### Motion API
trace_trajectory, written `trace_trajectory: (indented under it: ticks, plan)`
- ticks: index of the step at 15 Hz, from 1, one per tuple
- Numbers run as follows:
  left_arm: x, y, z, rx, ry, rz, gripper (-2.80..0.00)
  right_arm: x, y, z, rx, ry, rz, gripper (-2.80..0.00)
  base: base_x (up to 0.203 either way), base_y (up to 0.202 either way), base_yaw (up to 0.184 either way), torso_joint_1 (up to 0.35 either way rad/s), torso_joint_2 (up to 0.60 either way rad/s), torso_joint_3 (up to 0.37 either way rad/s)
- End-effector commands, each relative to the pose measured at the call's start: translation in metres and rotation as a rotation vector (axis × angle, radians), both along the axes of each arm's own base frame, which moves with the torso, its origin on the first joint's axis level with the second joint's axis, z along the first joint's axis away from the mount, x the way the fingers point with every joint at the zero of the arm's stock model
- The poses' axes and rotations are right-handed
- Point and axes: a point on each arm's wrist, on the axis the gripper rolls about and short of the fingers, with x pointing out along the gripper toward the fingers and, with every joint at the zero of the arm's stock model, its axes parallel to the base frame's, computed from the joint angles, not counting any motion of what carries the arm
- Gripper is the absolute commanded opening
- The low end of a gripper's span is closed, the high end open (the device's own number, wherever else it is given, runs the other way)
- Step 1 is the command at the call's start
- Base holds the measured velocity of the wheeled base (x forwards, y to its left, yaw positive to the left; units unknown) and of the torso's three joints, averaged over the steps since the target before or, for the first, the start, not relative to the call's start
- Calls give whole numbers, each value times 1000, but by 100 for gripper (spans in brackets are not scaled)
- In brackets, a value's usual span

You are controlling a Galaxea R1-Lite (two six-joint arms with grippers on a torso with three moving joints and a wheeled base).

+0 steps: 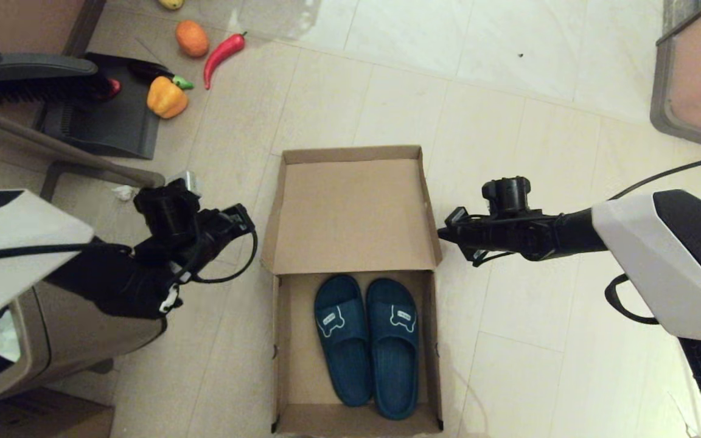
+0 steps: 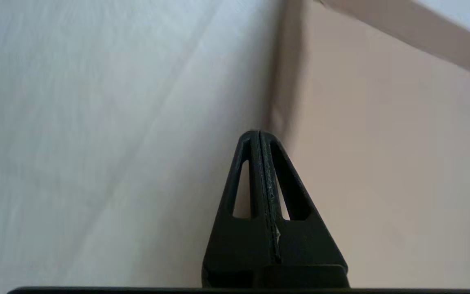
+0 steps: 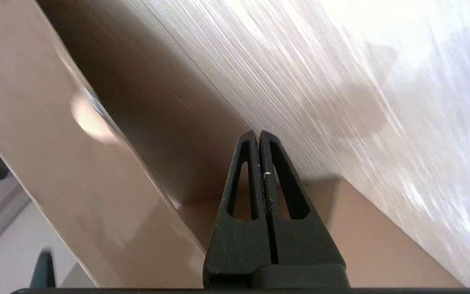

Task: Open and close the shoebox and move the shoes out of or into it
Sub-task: Close the shoe box

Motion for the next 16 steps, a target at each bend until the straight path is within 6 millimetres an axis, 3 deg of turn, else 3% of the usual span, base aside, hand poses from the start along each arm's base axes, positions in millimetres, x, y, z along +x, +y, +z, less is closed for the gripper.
trace_trajectory:
  ticks: [1, 3, 6, 9, 16]
  plan:
    - [35, 2, -29, 2, 24, 19, -280, 12, 3, -2, 11, -13, -1, -280, 0, 0, 0, 0, 0, 0]
    - [56, 3, -47, 6, 50, 32, -280, 15, 5, -6, 20, 9, -1, -280, 0, 0, 0, 0, 0, 0]
    - [65, -1, -60, 13, 85, 33, -280, 13, 8, 4, 92, 12, -15, -280, 0, 0, 0, 0, 0, 0]
    - [65, -5, -64, 18, 112, 24, -280, 16, 11, 13, 218, -27, 27, -280, 0, 0, 0, 0, 0, 0]
    - [64, -24, -55, 14, 98, -21, -280, 13, 12, 24, 323, 0, 120, -280, 0, 0, 0, 0, 0, 0]
